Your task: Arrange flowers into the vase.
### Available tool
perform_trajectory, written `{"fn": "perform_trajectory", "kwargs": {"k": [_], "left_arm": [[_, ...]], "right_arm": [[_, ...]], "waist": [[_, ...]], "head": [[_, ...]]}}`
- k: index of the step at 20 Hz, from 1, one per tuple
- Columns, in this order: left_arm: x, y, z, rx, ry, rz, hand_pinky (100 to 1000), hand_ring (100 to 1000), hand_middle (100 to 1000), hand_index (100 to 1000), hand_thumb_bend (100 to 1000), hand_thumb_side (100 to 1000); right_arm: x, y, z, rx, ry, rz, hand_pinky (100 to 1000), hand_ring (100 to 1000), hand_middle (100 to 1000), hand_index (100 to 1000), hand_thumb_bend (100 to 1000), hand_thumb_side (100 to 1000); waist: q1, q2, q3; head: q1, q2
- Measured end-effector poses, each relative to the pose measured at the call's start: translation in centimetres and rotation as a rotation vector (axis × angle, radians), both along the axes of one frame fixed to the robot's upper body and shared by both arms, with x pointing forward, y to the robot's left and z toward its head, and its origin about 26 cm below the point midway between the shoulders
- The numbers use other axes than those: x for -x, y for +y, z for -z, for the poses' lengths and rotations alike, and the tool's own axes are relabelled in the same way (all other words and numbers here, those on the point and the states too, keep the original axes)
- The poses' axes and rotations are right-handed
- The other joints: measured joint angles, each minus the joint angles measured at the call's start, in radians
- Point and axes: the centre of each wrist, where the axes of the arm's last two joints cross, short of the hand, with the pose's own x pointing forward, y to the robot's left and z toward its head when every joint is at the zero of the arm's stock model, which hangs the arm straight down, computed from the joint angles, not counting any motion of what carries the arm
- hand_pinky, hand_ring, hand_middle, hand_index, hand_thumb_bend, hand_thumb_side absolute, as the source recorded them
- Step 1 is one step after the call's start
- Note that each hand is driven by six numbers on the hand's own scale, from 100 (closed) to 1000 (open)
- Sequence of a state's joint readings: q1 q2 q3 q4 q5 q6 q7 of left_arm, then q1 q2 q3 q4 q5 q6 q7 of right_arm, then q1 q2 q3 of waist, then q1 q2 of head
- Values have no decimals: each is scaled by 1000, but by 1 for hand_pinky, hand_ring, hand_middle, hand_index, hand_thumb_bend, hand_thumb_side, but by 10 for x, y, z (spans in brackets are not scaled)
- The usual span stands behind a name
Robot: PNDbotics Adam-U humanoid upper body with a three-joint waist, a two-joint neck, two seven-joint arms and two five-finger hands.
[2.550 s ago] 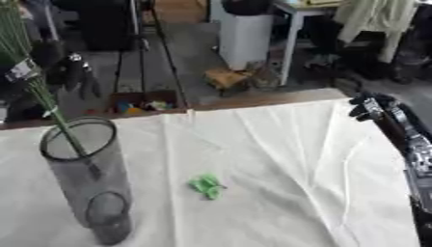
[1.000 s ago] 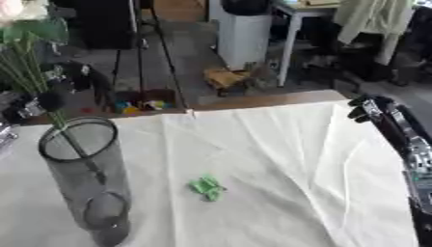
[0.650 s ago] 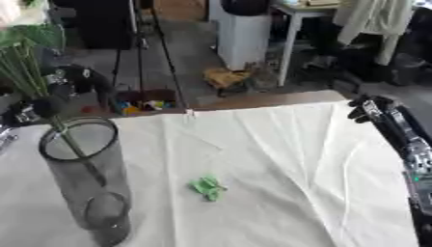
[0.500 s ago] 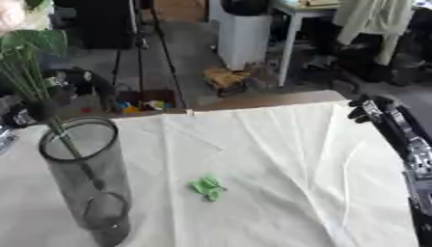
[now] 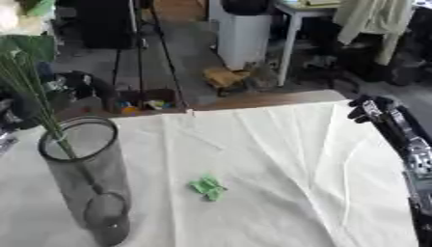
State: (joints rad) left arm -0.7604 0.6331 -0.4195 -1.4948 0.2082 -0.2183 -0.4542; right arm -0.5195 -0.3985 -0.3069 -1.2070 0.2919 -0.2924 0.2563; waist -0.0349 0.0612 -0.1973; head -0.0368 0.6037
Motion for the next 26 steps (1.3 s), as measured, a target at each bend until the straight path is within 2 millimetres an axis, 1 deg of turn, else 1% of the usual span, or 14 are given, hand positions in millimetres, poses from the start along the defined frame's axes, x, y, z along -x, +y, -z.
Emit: {"fn": "perform_trajectory", "kwargs": {"k": [6,8,11,13,19,21,26], "left_arm": [[3,2,3,-20,15,18,868,715,573,799,1000,1000],[4,3,4,-15,21,18,869,715,576,804,983,1000],[4,4,6,2,37,12,872,717,583,811,926,1000],[4,4,5,13,44,4,871,715,580,810,922,1000],[5,4,3,48,39,-19,865,703,570,801,967,1000],[6,4,1,69,24,-27,874,719,591,820,965,1000],[7,1,-11,90,-73,-46,933,796,689,901,928,1000]], "right_arm": [[0,0,0,0,0,0,664,648,693,515,100,961],[0,0,0,0,0,0,664,648,693,515,100,961],[0,0,1,-1,2,0,664,648,693,515,100,961],[0,0,1,-1,2,1,664,648,693,515,100,961],[0,0,2,-2,3,1,664,648,693,515,100,961],[0,0,2,-2,2,1,664,648,693,515,100,962],[0,0,2,-2,2,1,664,648,693,516,100,962]], "waist": [[-3,0,3],[-4,0,5],[-7,0,6],[-9,1,6],[-9,1,8],[-9,1,8],[-9,1,8]], "head": [[-1,0],[-1,0],[-1,0],[-1,0],[-5,0],[-6,0],[-7,0]]}}
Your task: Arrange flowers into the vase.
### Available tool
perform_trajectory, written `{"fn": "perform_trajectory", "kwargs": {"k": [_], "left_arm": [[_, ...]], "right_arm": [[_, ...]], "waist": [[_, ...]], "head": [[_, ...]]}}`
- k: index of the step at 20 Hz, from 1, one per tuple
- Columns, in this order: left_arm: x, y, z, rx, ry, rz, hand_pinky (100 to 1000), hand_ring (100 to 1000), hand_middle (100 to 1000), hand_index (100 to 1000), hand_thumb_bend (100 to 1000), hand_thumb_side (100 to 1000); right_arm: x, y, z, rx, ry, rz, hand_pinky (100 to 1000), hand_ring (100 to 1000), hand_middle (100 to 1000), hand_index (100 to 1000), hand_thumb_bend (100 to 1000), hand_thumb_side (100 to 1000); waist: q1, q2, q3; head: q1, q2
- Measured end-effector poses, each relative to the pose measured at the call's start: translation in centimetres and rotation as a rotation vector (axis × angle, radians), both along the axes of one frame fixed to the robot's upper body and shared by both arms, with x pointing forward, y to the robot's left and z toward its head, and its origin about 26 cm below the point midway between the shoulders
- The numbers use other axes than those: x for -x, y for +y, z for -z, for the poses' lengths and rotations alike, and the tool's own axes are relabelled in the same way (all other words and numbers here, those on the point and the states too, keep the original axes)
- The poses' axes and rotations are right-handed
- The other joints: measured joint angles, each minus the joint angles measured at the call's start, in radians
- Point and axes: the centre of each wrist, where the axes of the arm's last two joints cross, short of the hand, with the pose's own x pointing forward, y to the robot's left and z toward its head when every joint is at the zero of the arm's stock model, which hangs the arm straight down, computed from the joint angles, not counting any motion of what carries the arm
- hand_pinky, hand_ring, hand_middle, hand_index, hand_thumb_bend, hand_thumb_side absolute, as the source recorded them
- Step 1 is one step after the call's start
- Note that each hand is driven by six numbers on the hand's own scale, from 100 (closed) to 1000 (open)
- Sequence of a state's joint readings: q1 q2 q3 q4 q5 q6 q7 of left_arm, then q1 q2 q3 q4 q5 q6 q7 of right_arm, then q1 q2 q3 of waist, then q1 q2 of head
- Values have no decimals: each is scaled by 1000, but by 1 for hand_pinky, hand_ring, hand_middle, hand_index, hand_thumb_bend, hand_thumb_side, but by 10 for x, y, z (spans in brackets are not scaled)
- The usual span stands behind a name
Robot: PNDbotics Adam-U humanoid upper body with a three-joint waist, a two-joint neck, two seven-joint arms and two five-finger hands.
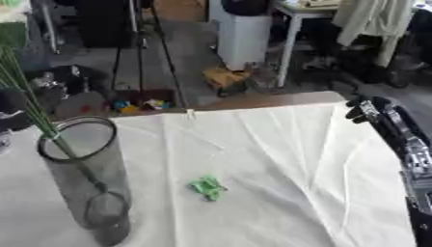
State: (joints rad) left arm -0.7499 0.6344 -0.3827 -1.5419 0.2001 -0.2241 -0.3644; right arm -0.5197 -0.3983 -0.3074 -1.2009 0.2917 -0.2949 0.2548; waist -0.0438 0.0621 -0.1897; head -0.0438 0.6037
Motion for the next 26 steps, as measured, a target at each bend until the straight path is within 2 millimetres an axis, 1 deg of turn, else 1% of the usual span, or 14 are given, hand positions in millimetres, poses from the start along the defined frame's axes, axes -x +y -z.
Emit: {"fn": "perform_trajectory", "kwargs": {"k": [3,4,5,8,9,10,11,12,14,17,21,22,25,26], "left_arm": [[0,1,-2,-40,-65,-12,938,810,707,922,940,1000],[0,1,-2,-58,-81,-10,937,811,704,930,992,1000],[0,1,-1,-77,-93,-6,936,810,703,937,1000,1000],[-2,3,1,-121,-104,3,934,808,703,941,992,1000],[-3,3,2,-129,-102,4,931,806,702,938,930,1000],[-4,4,3,-133,-99,3,930,804,700,934,909,1000],[-4,5,4,-135,-94,1,930,804,700,934,906,1000],[-5,6,5,-138,-88,-2,927,800,694,930,872,1000],[-6,7,7,-142,-78,-7,922,794,681,922,868,1000],[-8,8,10,-147,-68,-9,914,784,666,910,883,1000],[-8,5,11,-114,-64,-4,878,744,615,880,949,1000],[-8,5,11,-100,-63,-5,870,731,599,874,993,1000],[-8,5,10,-50,-56,-10,850,701,567,846,1000,1000],[-8,5,10,-35,-52,-12,849,696,560,838,1000,979]], "right_arm": [[0,0,0,0,0,0,664,648,693,516,100,961],[0,0,0,-1,0,-1,664,648,693,516,100,962],[0,1,0,-2,0,-1,664,648,693,516,100,962],[0,1,1,-4,1,-2,663,648,693,516,100,962],[0,2,1,-5,1,-2,664,648,693,516,100,962],[0,2,1,-5,1,-3,663,648,693,516,100,962],[0,2,1,-6,1,-3,664,648,693,516,100,962],[0,2,1,-6,1,-3,664,648,693,516,100,962],[0,2,1,-6,1,-3,664,648,692,516,100,962],[0,2,1,-6,1,-3,663,647,692,516,100,962],[0,2,1,-6,1,-3,663,647,692,516,100,962],[0,2,1,-6,1,-3,664,647,692,516,100,962],[0,2,2,-6,1,-3,663,647,692,516,100,962],[0,2,2,-6,1,-3,663,647,692,516,100,962]], "waist": [[0,0,0],[0,0,0],[0,0,-1],[1,0,-1],[1,0,-1],[1,0,-1],[1,0,-1],[1,0,-1],[1,0,-1],[0,0,-1],[0,0,-1],[0,0,-1],[0,0,-1],[0,0,-1]], "head": [[-1,0],[-1,0],[-1,0],[-1,0],[-1,0],[-1,0],[-1,0],[-1,0],[-1,0],[-1,0],[-1,0],[-1,0],[-1,0],[-1,0]]}}
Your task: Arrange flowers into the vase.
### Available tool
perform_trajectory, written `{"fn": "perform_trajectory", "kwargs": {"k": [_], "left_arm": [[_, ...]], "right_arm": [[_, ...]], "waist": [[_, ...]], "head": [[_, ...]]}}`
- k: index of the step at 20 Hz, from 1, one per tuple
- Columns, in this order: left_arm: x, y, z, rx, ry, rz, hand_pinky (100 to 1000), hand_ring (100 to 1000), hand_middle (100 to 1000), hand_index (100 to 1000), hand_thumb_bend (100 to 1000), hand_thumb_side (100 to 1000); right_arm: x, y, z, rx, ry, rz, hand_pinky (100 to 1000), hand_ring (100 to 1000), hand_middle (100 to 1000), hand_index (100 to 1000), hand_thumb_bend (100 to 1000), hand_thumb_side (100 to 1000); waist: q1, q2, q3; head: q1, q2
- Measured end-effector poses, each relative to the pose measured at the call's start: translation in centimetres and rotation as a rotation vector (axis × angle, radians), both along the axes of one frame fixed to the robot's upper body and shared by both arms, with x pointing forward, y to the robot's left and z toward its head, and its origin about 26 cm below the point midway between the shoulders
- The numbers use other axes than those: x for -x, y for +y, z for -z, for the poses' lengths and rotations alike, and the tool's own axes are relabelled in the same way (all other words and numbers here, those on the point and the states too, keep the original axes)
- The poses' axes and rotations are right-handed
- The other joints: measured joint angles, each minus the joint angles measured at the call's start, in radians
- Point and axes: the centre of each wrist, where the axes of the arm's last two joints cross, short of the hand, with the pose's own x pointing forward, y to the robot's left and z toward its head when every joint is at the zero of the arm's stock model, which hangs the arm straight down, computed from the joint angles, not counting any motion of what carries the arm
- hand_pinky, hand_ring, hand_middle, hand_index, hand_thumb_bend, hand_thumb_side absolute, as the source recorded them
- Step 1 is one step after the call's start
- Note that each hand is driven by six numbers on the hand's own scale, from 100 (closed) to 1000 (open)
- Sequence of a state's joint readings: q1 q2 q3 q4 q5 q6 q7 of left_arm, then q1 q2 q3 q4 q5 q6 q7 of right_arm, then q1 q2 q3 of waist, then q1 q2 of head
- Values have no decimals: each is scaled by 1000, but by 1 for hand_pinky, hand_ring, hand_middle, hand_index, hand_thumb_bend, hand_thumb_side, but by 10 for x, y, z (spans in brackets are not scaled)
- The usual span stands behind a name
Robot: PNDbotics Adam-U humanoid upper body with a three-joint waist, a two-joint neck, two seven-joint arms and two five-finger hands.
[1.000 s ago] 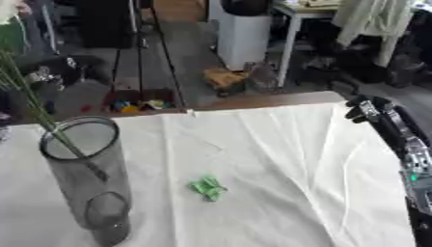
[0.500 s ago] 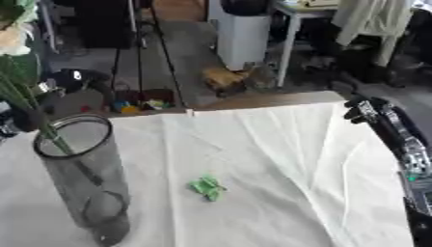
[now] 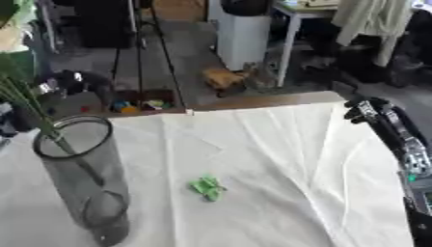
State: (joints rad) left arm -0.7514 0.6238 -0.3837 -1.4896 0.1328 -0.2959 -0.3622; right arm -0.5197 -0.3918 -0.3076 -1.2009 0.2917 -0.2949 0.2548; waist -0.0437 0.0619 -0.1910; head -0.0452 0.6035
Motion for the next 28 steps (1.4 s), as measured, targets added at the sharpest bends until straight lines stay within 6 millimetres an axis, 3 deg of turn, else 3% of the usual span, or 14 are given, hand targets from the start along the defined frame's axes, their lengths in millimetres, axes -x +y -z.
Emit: {"fn": "perform_trajectory", "kwargs": {"k": [1,2,6,8,28], "left_arm": [[0,-1,-1,14,3,-1,851,697,559,838,1000,952],[0,-1,-3,24,5,-1,853,696,554,837,1000,825],[0,-5,-7,26,21,7,846,693,548,849,1000,575],[0,-6,-8,13,31,11,846,694,550,858,1000,534],[-5,-5,-15,58,134,30,849,682,548,874,1000,598]], "right_arm": [[0,0,0,0,0,0,663,647,692,516,100,962],[0,0,0,0,0,0,663,647,692,516,100,962],[0,0,0,0,0,0,663,647,692,516,100,962],[0,0,0,0,0,0,663,647,692,517,100,962],[0,0,0,0,0,0,664,647,693,517,100,962]], "waist": [[0,0,0],[0,0,0],[0,0,0],[0,0,0],[-2,0,1]], "head": [[0,0],[0,0],[0,0],[0,0],[0,0]]}}
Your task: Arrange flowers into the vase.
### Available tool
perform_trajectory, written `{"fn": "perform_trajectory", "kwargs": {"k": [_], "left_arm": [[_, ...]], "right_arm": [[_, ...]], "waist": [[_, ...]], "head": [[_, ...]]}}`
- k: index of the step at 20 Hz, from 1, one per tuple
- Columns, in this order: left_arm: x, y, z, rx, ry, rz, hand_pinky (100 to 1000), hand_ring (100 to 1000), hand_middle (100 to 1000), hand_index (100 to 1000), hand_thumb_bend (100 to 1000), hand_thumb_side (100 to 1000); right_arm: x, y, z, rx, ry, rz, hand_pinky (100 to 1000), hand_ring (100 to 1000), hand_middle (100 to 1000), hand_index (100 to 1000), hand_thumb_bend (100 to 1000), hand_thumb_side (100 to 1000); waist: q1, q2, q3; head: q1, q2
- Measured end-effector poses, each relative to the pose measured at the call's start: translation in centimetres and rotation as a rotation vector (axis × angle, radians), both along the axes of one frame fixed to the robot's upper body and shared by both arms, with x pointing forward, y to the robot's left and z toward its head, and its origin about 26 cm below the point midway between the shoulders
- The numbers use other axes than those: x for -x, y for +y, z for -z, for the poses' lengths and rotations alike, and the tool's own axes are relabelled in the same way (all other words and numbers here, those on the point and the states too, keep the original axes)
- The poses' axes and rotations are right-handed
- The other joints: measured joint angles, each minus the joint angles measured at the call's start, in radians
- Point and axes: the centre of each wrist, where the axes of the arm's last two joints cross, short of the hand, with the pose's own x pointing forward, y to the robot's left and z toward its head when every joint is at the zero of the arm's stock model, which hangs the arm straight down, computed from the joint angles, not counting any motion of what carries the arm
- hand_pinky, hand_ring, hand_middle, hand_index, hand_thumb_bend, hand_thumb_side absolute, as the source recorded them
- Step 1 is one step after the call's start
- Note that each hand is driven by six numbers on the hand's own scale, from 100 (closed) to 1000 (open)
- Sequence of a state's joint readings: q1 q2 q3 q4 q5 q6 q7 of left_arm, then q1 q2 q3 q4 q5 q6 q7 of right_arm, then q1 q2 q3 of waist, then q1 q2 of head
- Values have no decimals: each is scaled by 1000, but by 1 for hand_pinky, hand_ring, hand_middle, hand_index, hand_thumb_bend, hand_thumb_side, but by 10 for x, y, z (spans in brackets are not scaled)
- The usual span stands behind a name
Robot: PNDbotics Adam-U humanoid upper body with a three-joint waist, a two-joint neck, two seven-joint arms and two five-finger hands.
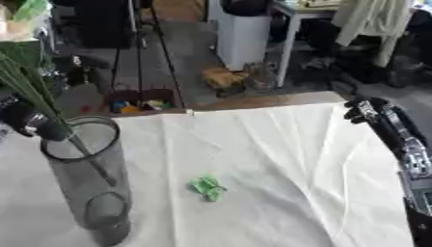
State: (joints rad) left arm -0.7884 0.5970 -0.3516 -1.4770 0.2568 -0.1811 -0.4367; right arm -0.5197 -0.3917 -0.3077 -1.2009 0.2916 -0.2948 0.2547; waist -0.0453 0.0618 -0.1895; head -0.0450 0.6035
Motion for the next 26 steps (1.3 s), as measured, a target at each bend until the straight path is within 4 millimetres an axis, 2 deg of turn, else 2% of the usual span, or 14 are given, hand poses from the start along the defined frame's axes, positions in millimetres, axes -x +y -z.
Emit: {"fn": "perform_trajectory", "kwargs": {"k": [7,15,20,26], "left_arm": [[5,-2,-10,-15,27,18,852,696,556,884,1000,663],[12,2,-4,-232,27,39,857,730,587,906,1000,768],[18,10,0,-327,21,55,857,735,594,910,1000,783],[25,16,-5,-350,1,53,861,733,591,909,1000,776]], "right_arm": [[0,0,0,0,0,0,664,647,693,518,100,962],[0,0,0,0,0,0,663,647,692,518,100,962],[0,0,0,-1,0,1,663,647,692,518,100,962],[0,0,0,-1,0,2,663,647,692,517,100,962]], "waist": [[-2,-1,3],[1,-1,2],[2,-1,2],[2,-1,4]], "head": [[0,0],[0,0],[0,0],[-1,0]]}}
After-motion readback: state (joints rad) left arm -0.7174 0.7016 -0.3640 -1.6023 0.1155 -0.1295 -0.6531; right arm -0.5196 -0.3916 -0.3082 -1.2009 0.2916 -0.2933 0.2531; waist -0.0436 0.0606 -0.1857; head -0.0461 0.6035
